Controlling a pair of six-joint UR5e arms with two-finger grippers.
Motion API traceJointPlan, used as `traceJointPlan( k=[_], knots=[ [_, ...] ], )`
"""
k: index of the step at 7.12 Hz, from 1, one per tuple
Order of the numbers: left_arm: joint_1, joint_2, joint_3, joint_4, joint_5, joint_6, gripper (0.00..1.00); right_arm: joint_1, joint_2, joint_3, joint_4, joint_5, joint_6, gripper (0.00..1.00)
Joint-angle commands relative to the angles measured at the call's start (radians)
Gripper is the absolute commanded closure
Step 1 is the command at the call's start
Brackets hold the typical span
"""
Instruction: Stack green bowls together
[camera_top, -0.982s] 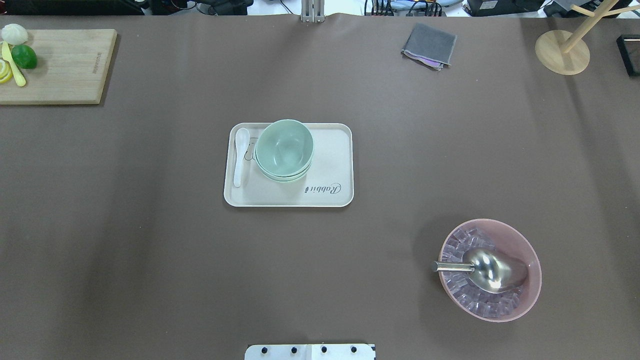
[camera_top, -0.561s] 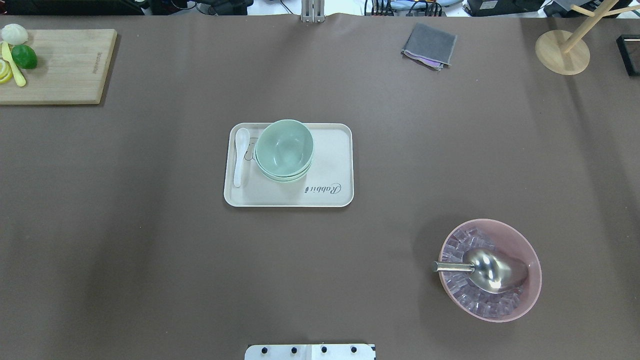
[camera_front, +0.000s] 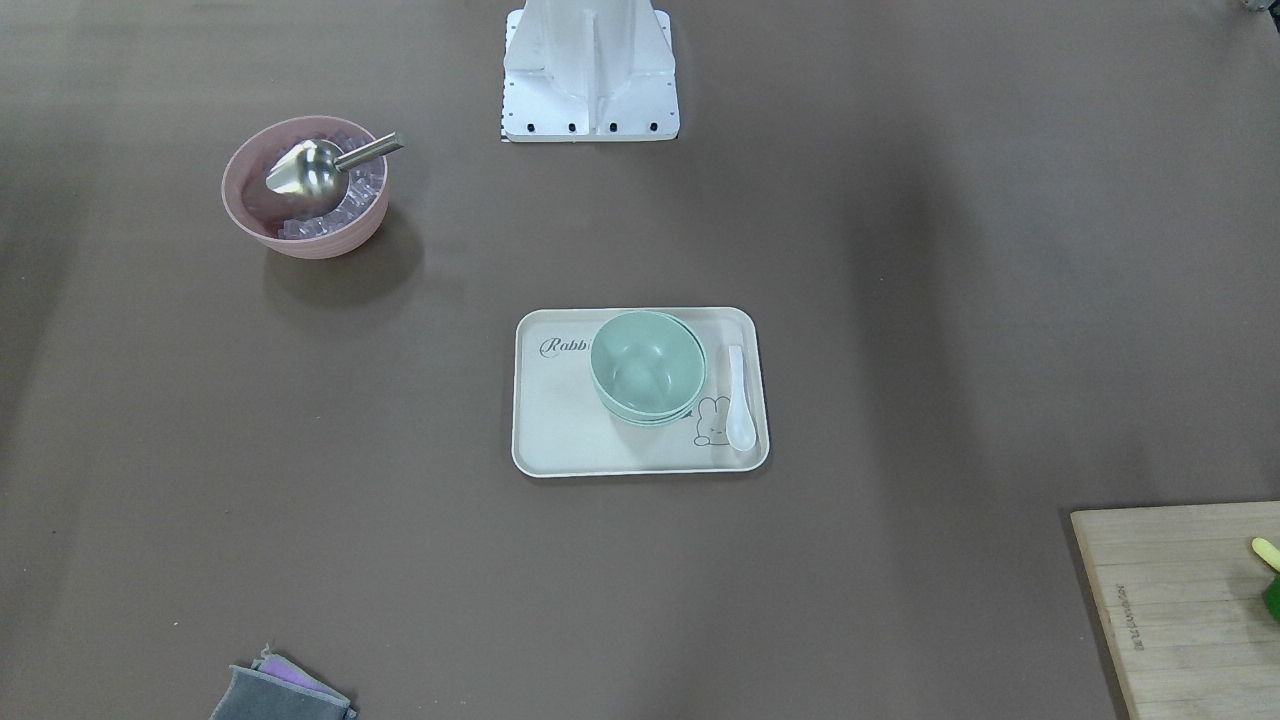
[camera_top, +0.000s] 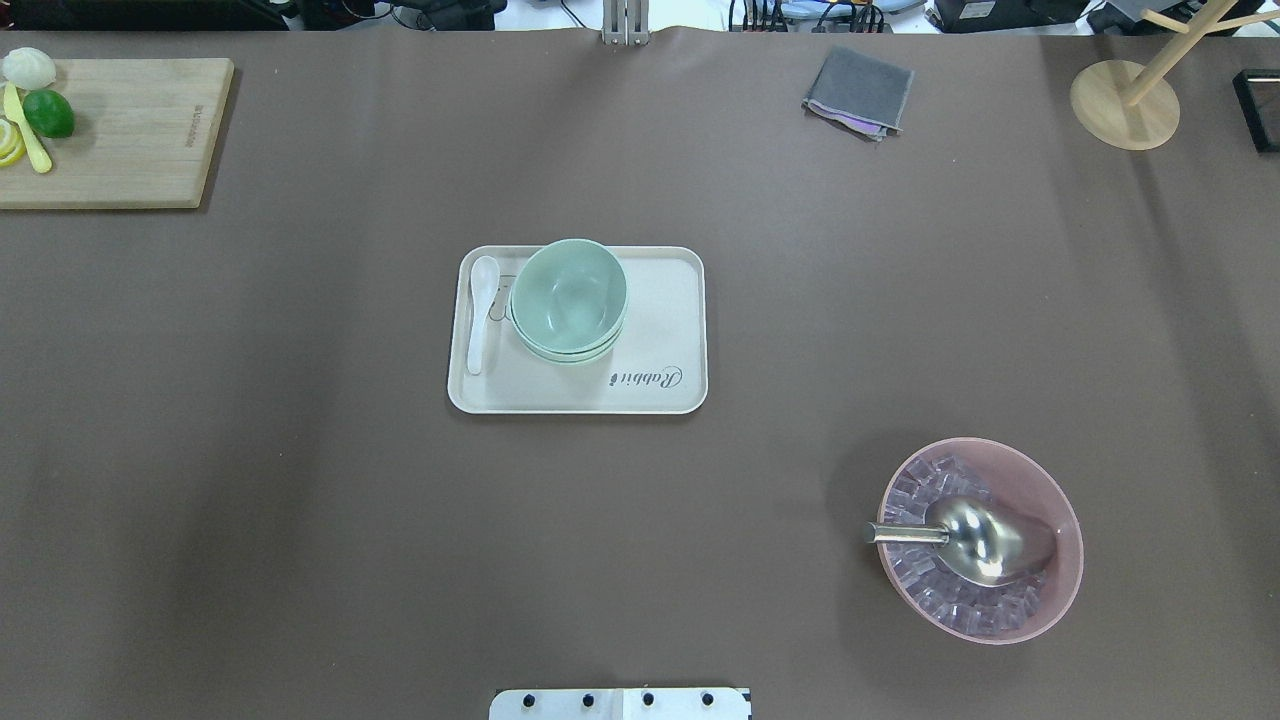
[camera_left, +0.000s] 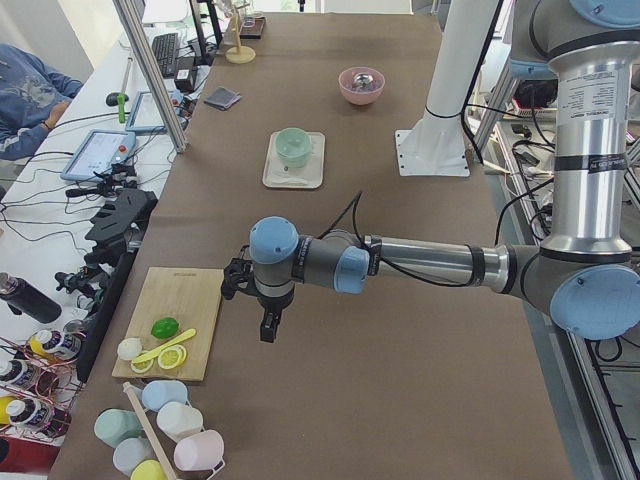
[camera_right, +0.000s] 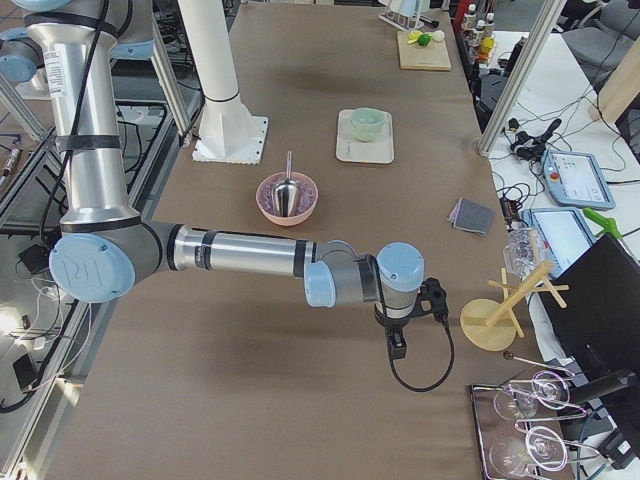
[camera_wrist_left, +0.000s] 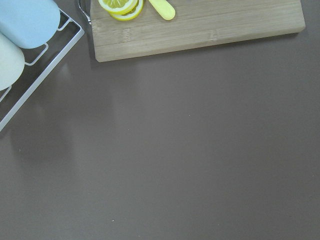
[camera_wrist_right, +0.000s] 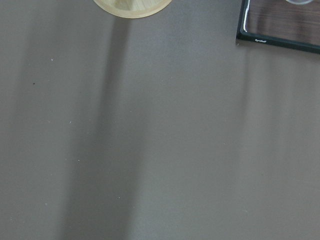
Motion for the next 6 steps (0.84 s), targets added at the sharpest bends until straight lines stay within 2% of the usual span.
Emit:
traceJointPlan(
  k=[1,6],
  knots=[
    [0.0,0.0,0.0,0.0,0.0,0.0,0.01,0.0,-0.001,0.0,0.0,0.0,0.0,0.0],
    [-0.001,0.0,-0.013,0.0,0.002,0.0,0.01,0.0,-0.006,0.0,0.0,0.002,0.0,0.0]
  ],
)
